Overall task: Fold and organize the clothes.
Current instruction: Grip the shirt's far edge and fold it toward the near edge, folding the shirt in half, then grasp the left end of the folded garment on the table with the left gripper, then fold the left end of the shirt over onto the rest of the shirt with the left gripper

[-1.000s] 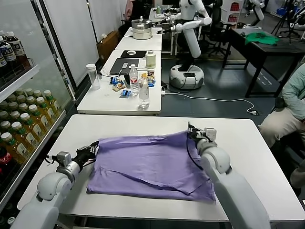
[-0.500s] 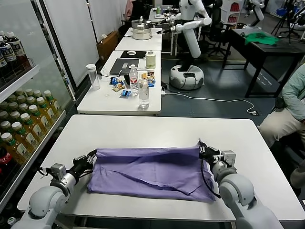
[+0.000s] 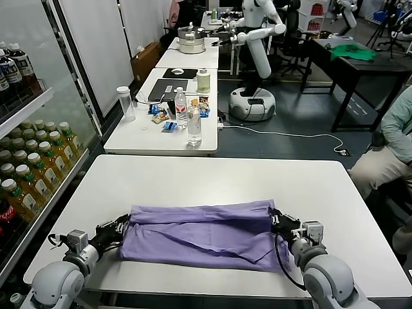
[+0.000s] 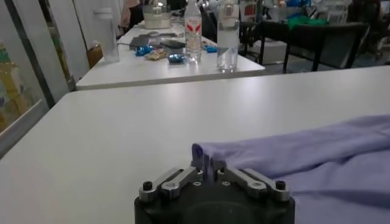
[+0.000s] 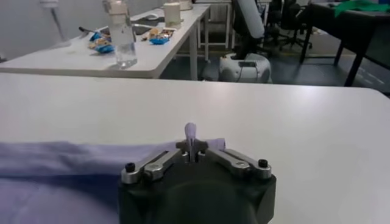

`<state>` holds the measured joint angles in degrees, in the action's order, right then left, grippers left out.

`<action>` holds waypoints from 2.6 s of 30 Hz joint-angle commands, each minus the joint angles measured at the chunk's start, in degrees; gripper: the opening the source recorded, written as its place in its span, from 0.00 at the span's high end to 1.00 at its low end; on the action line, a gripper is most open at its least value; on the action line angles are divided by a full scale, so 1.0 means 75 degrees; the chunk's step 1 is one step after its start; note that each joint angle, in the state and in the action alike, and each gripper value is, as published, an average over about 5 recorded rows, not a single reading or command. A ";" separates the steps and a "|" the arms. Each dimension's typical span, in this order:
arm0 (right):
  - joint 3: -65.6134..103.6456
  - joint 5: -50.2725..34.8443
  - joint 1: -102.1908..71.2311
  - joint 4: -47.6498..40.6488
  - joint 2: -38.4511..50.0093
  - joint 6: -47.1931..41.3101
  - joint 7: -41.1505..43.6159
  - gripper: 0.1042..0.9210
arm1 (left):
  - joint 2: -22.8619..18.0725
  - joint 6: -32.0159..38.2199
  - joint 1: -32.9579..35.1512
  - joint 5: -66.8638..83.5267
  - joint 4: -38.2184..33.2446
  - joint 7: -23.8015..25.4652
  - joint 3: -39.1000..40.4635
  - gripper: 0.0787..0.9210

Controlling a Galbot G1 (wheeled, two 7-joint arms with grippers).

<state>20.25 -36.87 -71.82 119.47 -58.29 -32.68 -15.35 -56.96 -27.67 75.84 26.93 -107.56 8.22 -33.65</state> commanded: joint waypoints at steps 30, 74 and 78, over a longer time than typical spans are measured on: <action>0.0041 0.1075 -0.1032 0.1053 -0.0158 -0.0062 0.0016 0.12 | -0.1199 -0.0511 -0.0448 0.0933 -0.0251 -0.4759 0.1632 0.12; 0.0090 0.1260 -0.0959 0.1198 -0.0167 -0.0063 0.0022 0.12 | -0.0600 -0.0777 0.0764 0.0853 -0.3744 -0.3803 -0.0480 0.97; 0.0146 0.1270 -0.0988 0.1231 -0.0172 -0.0064 0.0008 0.12 | -0.1227 -0.0777 0.0649 0.1843 -0.4156 -0.3616 0.0770 0.97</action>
<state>20.89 -27.41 -79.13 128.52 -59.54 -33.16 -15.21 -60.93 -33.44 79.68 21.18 -124.77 -21.63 -38.57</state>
